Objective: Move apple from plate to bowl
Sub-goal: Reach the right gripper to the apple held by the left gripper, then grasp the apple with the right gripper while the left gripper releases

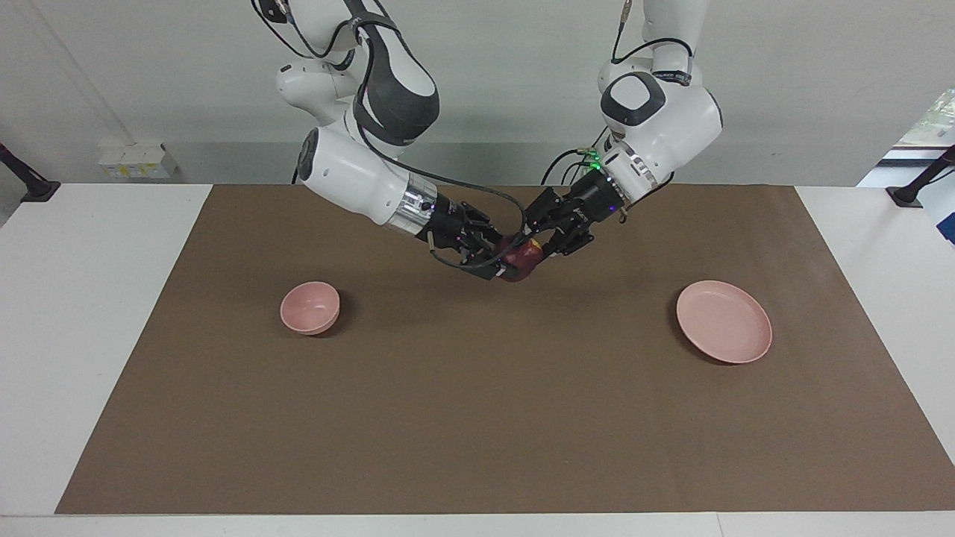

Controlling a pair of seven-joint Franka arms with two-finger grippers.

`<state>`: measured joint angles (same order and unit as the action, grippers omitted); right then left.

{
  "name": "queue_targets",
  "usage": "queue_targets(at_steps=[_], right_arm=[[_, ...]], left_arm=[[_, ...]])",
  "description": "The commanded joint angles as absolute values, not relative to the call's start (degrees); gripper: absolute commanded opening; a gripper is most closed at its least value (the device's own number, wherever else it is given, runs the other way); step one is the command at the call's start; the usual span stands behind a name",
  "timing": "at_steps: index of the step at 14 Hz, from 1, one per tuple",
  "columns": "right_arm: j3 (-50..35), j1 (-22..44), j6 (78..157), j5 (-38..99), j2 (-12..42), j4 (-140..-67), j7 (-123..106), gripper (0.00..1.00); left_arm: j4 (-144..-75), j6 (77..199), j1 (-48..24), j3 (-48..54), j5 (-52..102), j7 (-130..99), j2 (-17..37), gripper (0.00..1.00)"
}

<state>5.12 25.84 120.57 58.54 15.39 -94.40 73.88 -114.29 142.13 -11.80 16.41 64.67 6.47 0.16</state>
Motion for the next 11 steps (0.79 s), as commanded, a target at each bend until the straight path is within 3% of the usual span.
queue_targets(at_steps=[1,2,3,7,11], right_arm=[[5.1,24.79,121.99,57.58,16.0,-94.04,69.99,0.0],[5.1,24.61,121.64,56.96,15.91,-94.04,68.57,0.0],[5.53,24.44,120.94,55.91,15.65,-94.04,68.38,0.0],[5.62,22.5,118.65,51.51,15.29,-94.22,65.93,0.0],[5.71,21.28,117.78,45.19,15.38,-94.22,61.45,0.0]], left_arm=[[-113.38,142.56,-12.74,16.17,64.78,6.33,-0.26,0.76],[-113.29,142.56,-12.74,16.17,64.34,6.42,-0.18,0.95],[-112.94,142.56,-12.74,16.17,63.55,6.42,0.0,1.0],[-112.59,142.38,-12.74,16.17,61.62,5.02,0.17,1.0],[-112.76,141.33,-11.52,15.56,49.95,5.01,0.53,1.0]])
